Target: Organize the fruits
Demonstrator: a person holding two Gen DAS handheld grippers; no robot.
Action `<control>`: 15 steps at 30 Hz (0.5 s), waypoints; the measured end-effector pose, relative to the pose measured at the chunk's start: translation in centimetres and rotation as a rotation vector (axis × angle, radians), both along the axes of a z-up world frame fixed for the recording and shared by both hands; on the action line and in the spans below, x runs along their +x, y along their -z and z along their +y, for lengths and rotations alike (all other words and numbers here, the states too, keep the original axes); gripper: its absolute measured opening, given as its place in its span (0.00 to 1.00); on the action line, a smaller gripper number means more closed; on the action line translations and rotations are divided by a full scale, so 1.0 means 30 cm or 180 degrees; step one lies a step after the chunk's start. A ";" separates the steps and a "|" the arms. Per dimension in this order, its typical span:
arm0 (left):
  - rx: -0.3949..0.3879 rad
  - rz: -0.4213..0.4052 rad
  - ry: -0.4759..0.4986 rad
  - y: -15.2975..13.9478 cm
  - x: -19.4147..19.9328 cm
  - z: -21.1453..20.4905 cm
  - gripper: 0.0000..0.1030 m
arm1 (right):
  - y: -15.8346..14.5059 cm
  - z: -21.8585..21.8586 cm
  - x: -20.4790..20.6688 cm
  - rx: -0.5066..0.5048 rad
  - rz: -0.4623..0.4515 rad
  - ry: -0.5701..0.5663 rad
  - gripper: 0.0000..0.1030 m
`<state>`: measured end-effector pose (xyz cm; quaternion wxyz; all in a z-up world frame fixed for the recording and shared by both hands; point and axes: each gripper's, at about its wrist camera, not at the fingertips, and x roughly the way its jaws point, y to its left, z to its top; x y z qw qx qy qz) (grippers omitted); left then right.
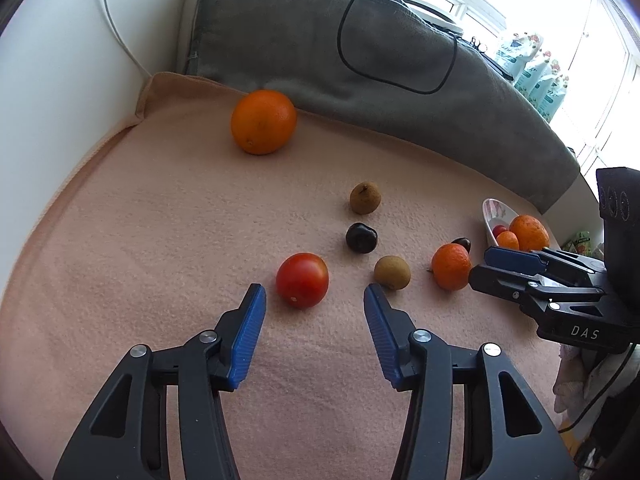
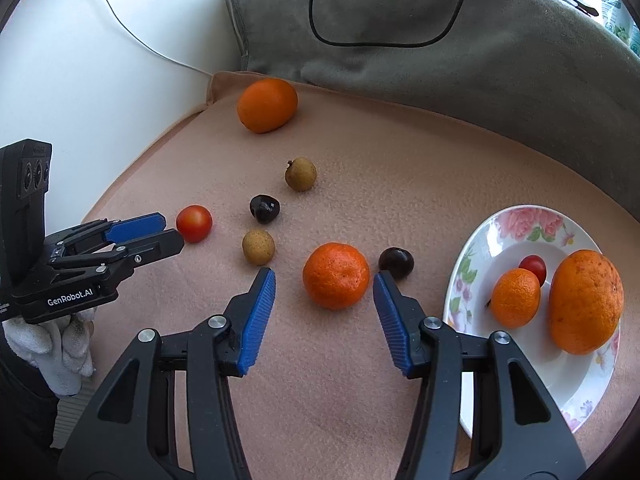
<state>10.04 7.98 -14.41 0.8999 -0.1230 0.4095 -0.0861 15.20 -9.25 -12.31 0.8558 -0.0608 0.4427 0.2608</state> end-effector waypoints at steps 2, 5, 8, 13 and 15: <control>0.0002 0.0007 0.0009 0.003 0.008 0.000 0.48 | 0.009 0.005 0.007 -0.0019 0.0013 -0.0007 0.52; 0.0003 0.0032 0.0007 0.012 0.021 0.001 0.48 | 0.022 0.011 0.020 -0.0069 0.0018 -0.0005 0.51; -0.0001 0.0059 -0.0003 0.024 0.032 0.003 0.48 | 0.035 0.019 0.033 -0.0137 0.0023 0.0008 0.49; 0.0013 0.0104 -0.0003 0.045 0.048 0.003 0.47 | 0.048 0.036 0.042 -0.0272 -0.0018 -0.0003 0.48; 0.0023 0.0116 -0.0005 0.050 0.054 0.003 0.45 | 0.056 0.044 0.046 -0.0308 -0.0014 -0.0010 0.47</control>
